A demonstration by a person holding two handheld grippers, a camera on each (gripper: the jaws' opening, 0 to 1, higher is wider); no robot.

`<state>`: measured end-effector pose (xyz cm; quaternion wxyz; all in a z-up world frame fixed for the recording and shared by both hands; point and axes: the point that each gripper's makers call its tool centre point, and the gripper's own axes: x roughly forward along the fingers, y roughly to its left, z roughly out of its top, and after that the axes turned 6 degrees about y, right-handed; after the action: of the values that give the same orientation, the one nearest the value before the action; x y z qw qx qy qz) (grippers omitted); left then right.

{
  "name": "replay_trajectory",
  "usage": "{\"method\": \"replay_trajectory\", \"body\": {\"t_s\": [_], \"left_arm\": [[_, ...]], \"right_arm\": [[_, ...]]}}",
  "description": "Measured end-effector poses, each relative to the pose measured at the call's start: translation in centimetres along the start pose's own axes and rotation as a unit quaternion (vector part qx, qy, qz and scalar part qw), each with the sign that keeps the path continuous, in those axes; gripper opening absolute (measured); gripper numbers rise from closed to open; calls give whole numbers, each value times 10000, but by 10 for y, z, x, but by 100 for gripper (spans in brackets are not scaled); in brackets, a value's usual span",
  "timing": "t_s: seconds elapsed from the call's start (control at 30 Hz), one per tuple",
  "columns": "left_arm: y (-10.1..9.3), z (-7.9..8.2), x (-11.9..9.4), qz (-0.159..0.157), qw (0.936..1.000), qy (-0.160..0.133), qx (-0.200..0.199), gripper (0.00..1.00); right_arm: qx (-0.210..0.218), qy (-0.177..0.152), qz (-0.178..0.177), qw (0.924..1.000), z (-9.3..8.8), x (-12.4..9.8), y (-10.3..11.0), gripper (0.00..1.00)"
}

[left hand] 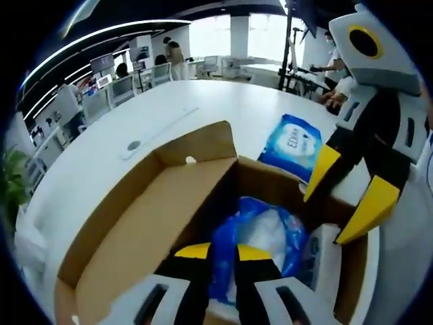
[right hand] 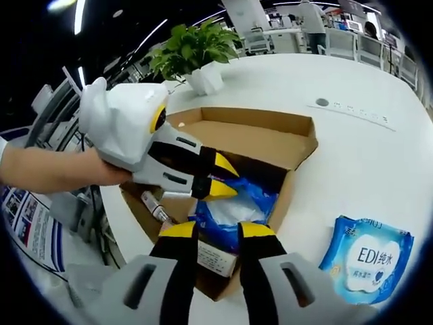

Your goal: Operate the shoe box by opening the lid, removing the specified soft item, and placing it in the target area until the item is outside and the box remains undamaged.

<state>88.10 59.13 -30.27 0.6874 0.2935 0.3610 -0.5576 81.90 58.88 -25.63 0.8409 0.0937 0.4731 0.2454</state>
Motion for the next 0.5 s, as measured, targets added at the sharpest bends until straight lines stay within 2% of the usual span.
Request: {"method": "replay_trajectory", "body": {"t_s": [0.27, 0.5], "left_arm": [[5, -3, 4, 65, 9999, 62, 92, 1], [6, -3, 4, 22, 10000, 37, 14, 0]], "right_arm": [[-290, 178, 97, 9994, -1, 7, 1, 19], [-661, 275, 286, 9970, 6, 13, 2, 18]]}}
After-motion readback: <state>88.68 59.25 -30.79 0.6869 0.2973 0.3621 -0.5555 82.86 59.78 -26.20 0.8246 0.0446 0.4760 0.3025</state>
